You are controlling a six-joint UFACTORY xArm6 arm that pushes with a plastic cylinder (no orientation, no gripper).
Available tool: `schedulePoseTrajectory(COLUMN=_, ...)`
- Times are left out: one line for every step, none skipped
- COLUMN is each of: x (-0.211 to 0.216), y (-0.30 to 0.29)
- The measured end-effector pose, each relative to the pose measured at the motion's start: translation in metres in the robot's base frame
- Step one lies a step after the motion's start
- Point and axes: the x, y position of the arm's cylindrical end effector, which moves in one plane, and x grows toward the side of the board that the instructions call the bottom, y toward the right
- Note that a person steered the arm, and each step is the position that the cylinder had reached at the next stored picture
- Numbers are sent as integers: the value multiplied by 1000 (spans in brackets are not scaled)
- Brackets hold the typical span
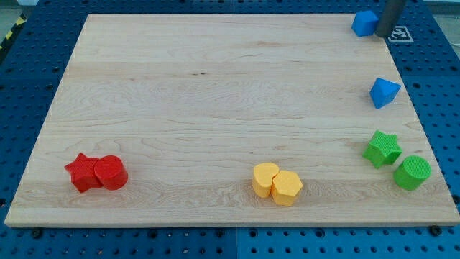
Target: Move the blue triangle closer to the blue cube
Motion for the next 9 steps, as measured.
schedulePoseTrajectory(x=21, y=3)
schedulePoseTrajectory(x=42, y=-15)
schedulePoseTrajectory(x=51, y=-72)
schedulePoseTrajectory(x=104, y=-104)
schedulePoseTrajectory(x=175, y=-127)
schedulePoseTrajectory(x=227, y=-94)
schedulePoseTrajectory(x=239, y=-36)
schedulePoseTrajectory(x=237, y=-32)
schedulePoseTrajectory(x=210, y=-43)
